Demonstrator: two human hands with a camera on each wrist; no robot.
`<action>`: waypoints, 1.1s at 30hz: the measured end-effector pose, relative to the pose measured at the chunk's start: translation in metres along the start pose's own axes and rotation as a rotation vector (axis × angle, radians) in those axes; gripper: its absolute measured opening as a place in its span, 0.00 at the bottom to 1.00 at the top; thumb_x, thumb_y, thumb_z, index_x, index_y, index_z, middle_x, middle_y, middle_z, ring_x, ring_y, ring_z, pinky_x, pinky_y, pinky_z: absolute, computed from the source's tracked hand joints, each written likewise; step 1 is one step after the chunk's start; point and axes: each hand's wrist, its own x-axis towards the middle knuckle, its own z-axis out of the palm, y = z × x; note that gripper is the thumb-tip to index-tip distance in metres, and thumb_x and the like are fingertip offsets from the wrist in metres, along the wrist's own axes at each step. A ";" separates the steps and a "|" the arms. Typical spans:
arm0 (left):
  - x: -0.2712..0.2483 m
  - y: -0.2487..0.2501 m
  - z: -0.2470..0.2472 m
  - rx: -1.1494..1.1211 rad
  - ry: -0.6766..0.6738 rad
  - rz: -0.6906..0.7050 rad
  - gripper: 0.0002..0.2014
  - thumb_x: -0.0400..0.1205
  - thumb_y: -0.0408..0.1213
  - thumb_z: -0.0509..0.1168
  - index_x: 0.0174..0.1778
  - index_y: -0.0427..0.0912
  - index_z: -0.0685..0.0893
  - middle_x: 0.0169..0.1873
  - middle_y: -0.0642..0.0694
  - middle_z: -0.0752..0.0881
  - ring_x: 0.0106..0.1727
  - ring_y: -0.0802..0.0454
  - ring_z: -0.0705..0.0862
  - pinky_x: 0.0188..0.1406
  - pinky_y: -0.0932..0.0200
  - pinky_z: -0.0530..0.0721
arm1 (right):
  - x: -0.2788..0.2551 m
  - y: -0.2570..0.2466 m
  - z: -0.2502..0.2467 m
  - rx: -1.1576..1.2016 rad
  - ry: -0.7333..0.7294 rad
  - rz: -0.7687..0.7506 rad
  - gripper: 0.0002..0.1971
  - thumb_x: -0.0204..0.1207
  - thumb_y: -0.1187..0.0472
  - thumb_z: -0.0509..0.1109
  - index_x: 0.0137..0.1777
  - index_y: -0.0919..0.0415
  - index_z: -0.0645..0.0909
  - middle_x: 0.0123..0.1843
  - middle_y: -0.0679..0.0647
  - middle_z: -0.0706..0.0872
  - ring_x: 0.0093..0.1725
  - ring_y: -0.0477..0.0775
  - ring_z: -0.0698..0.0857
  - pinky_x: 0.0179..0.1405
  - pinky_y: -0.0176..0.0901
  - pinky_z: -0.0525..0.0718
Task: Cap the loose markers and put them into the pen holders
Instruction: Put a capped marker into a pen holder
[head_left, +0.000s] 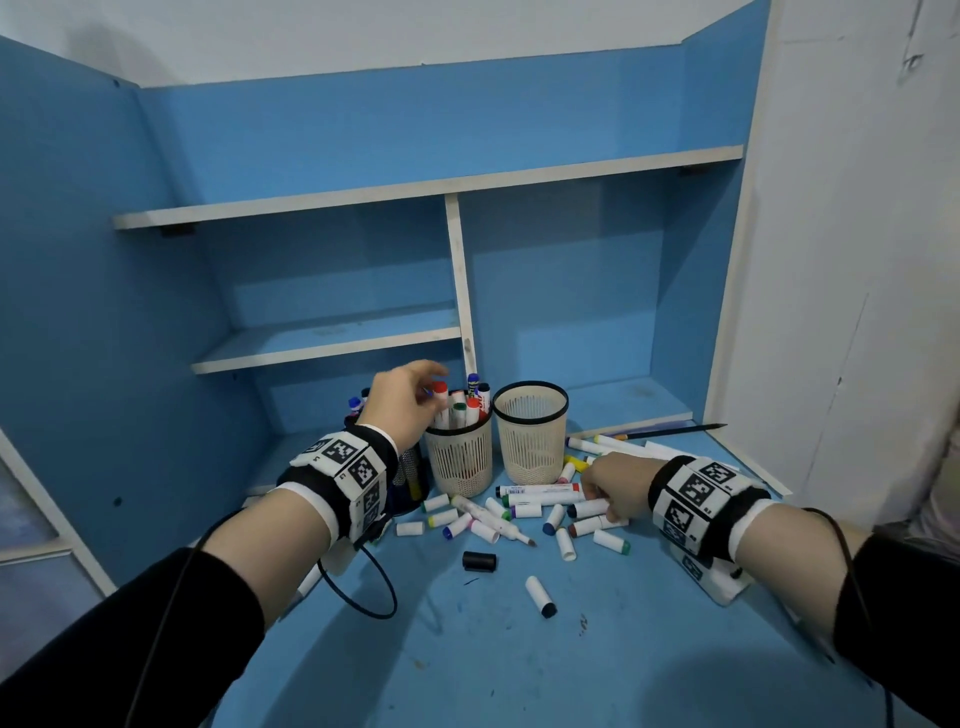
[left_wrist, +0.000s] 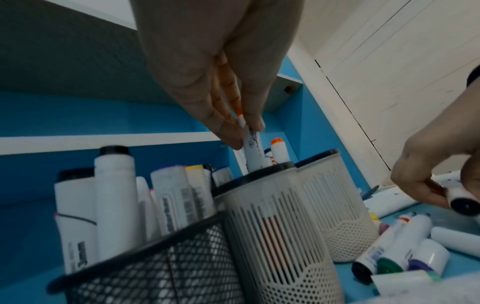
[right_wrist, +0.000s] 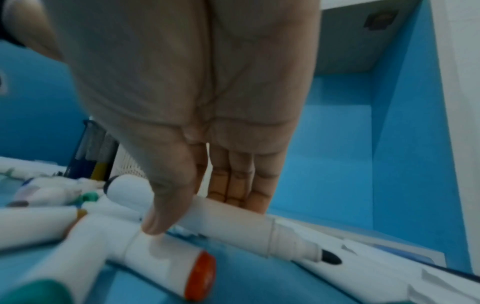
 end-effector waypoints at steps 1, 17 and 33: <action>0.001 -0.001 0.002 0.008 -0.013 -0.005 0.12 0.76 0.29 0.71 0.54 0.42 0.86 0.46 0.45 0.88 0.46 0.52 0.84 0.54 0.58 0.83 | -0.001 0.000 0.000 0.020 0.030 -0.005 0.15 0.76 0.67 0.66 0.62 0.62 0.76 0.49 0.54 0.75 0.49 0.52 0.72 0.45 0.39 0.69; -0.048 0.002 0.016 0.185 -0.360 0.088 0.11 0.78 0.36 0.70 0.56 0.43 0.86 0.46 0.52 0.85 0.45 0.59 0.82 0.51 0.66 0.83 | -0.069 -0.014 -0.013 0.927 0.691 -0.048 0.11 0.71 0.67 0.76 0.48 0.52 0.80 0.42 0.47 0.84 0.42 0.46 0.82 0.43 0.29 0.77; -0.082 0.006 0.067 0.454 -0.863 0.047 0.17 0.73 0.40 0.74 0.58 0.44 0.86 0.53 0.46 0.87 0.49 0.53 0.83 0.46 0.65 0.79 | -0.120 -0.017 0.001 1.453 0.746 -0.090 0.11 0.71 0.70 0.75 0.47 0.54 0.83 0.46 0.58 0.87 0.42 0.50 0.84 0.42 0.30 0.85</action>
